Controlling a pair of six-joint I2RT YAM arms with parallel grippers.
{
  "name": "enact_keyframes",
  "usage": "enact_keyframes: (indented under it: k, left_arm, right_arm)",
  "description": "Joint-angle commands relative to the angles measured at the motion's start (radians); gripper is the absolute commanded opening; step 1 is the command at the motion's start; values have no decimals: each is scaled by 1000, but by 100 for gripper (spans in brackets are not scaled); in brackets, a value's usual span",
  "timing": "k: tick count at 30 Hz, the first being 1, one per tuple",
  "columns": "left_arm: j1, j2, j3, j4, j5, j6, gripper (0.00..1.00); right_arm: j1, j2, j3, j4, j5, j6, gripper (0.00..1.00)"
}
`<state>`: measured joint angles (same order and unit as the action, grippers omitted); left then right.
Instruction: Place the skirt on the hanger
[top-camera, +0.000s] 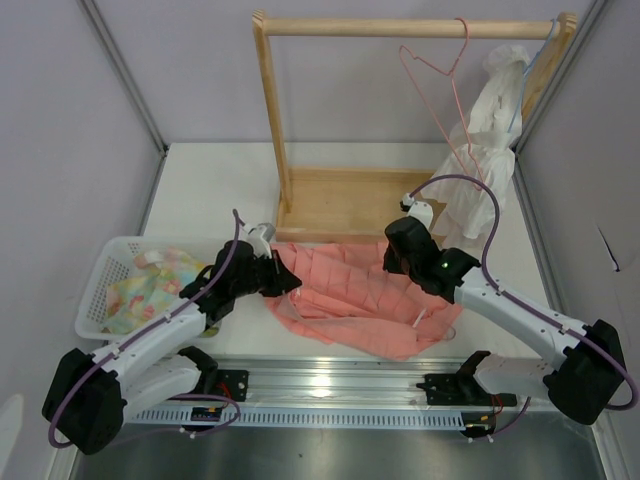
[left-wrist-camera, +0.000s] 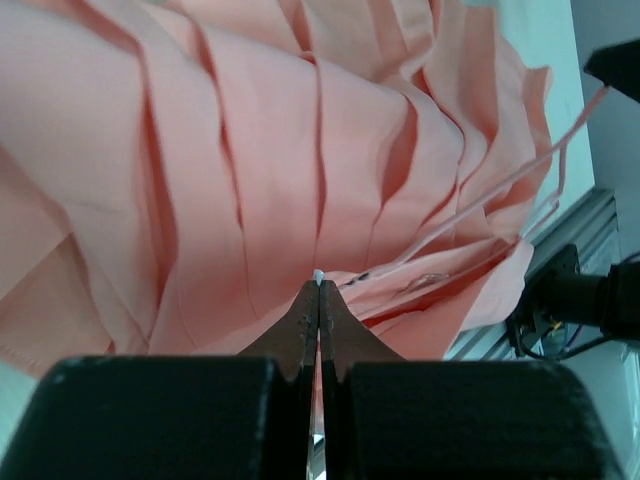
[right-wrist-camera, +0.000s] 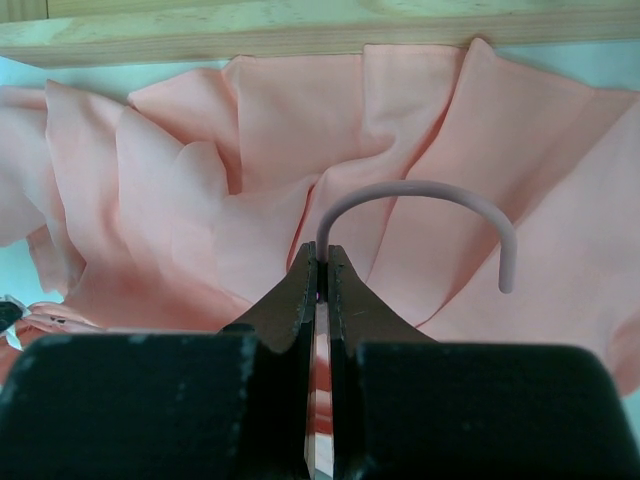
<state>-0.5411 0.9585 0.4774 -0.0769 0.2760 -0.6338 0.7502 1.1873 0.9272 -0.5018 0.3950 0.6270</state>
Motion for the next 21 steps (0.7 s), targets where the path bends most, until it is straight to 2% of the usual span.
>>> enact_keyframes:
  k: [1,12,21]
  left_arm:
    - [-49,23,76,31,51,60,0]
    - [-123,86,164,0,49,95,0]
    - [-131,74,220,-38,31,115,0]
  right_arm:
    - [6,0,65,43,15,-15,0]
    - [-2,-45,81,58,21,-13,0]
    - [-6,-123,79,52,51,-7,0]
